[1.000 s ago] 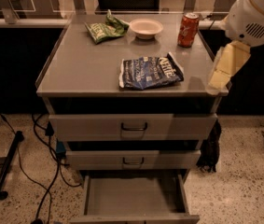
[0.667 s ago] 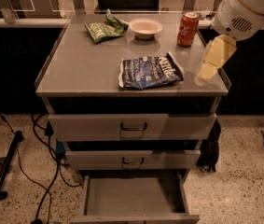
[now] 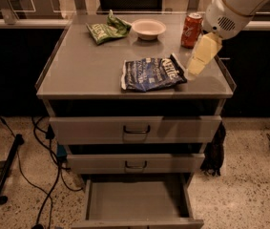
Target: Place blue chip bag into bottom drawer
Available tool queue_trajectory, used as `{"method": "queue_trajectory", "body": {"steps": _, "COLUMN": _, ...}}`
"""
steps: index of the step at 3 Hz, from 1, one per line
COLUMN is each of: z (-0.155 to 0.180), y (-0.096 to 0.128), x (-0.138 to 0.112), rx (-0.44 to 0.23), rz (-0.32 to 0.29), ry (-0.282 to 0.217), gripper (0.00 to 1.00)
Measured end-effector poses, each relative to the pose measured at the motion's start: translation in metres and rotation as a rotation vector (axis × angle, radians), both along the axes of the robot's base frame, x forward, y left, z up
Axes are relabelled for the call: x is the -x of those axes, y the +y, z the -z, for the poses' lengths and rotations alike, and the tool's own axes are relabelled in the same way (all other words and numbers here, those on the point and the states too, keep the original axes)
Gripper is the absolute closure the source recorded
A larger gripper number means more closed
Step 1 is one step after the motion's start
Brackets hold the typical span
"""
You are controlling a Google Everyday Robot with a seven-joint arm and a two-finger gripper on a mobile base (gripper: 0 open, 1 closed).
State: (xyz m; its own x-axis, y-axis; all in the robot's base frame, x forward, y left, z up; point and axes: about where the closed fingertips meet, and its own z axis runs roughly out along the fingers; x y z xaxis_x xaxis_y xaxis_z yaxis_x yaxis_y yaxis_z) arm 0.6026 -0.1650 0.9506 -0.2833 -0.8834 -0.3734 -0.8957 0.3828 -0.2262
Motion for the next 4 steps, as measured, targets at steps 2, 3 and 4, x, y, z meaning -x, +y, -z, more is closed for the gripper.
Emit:
{"method": "queue_trajectory", "body": {"steps": 2, "z": 0.007, "y": 0.000, "x": -0.004, "rx": -0.029, "rz": 0.014, "ry": 0.000, "gripper": 0.00}}
{"method": "queue_trajectory", "body": {"steps": 3, "z": 0.019, "y": 0.002, "x": -0.014, "rx": -0.084, "rz": 0.027, "ry": 0.004, "gripper": 0.00}}
{"method": "queue_trajectory", "body": {"steps": 4, "z": 0.031, "y": 0.007, "x": -0.027, "rx": -0.140, "rz": 0.038, "ry": 0.010, "gripper": 0.00}}
